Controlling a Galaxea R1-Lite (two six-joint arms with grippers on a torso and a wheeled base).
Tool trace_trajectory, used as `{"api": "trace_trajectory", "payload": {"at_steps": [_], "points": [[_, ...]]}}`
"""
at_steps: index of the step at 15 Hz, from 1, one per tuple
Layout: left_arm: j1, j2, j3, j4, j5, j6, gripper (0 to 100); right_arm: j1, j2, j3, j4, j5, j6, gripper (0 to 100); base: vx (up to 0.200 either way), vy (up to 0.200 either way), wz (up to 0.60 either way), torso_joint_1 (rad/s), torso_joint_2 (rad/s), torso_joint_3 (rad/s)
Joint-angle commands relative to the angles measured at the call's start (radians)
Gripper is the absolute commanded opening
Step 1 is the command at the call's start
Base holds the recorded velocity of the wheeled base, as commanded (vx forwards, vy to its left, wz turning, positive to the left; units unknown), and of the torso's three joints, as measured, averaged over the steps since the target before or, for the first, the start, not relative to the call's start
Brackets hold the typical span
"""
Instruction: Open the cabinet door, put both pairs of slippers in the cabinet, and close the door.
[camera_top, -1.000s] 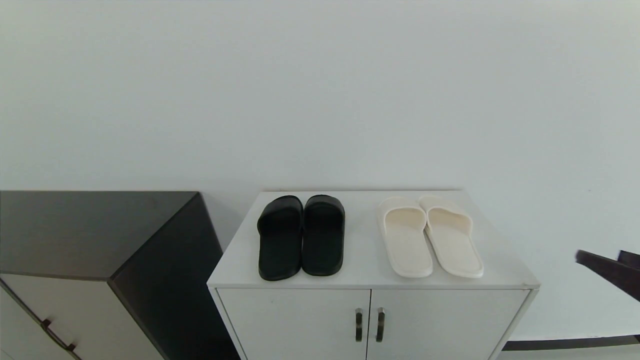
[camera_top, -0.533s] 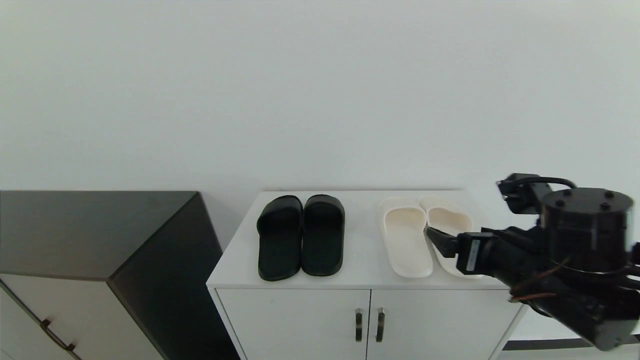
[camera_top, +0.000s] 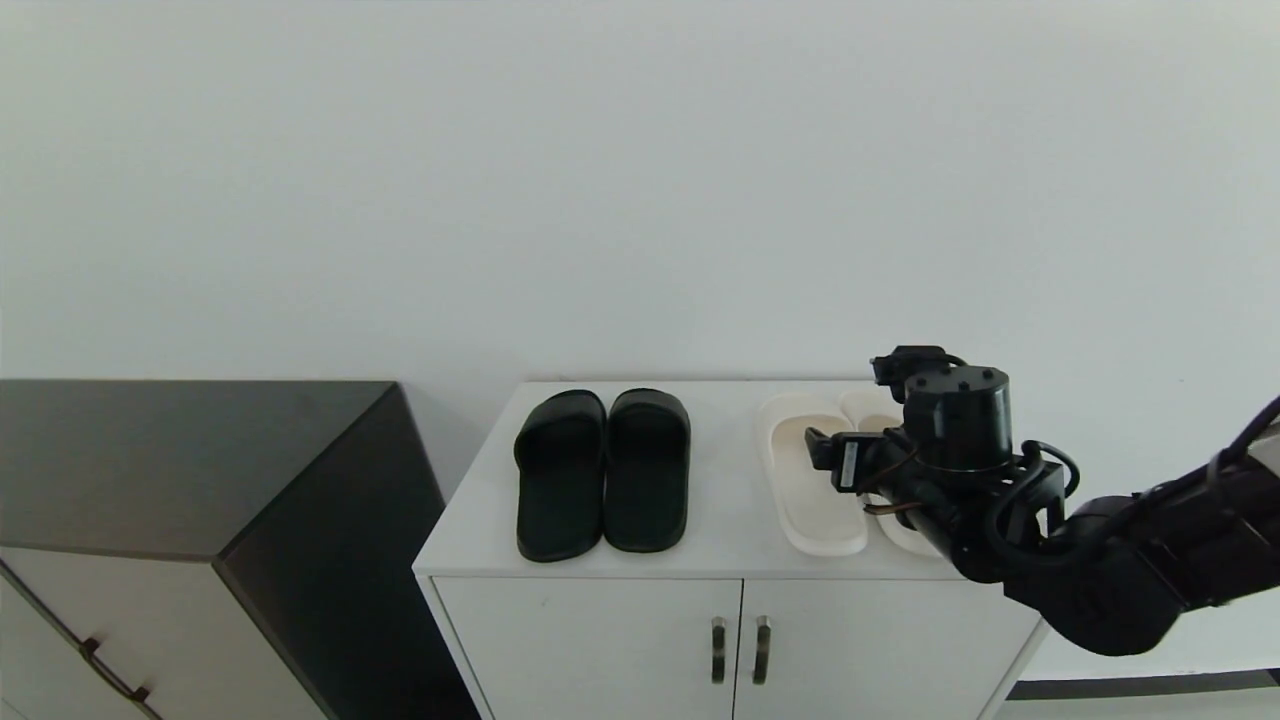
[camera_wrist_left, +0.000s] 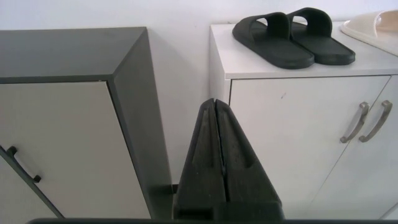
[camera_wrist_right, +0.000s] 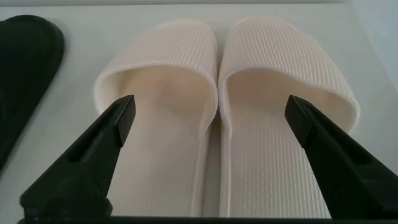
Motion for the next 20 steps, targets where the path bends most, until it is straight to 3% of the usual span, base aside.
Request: {"api": "trace_trajectory", "payload": {"at_steps": [1,12,13,20], "points": [[0.000,0.002,0.000,0.000,0.000,0.000,0,-0.008,0.072,-0.044,0.001,0.001,-0.002,100,0.000,0.000,0.00,0.000,0.00,0.000],[0.000,0.002,0.000,0.000,-0.002,-0.006,0,-0.089,0.193,-0.211,0.004,0.061,-0.036,100,0.000,0.000,0.00,0.000,0.00,0.000],[0.000,0.002,0.000,0.000,-0.002,-0.006,0,-0.089,0.197,-0.212,0.002,0.061,-0.036,0,0.000,0.000,0.00,0.000,0.00,0.000],[0.000,0.002,0.000,0.000,0.000,-0.006,0,-0.076,0.132,-0.194,0.004,0.059,-0.036,0,0.000,0.000,0.00,0.000,0.00,0.000]]}}
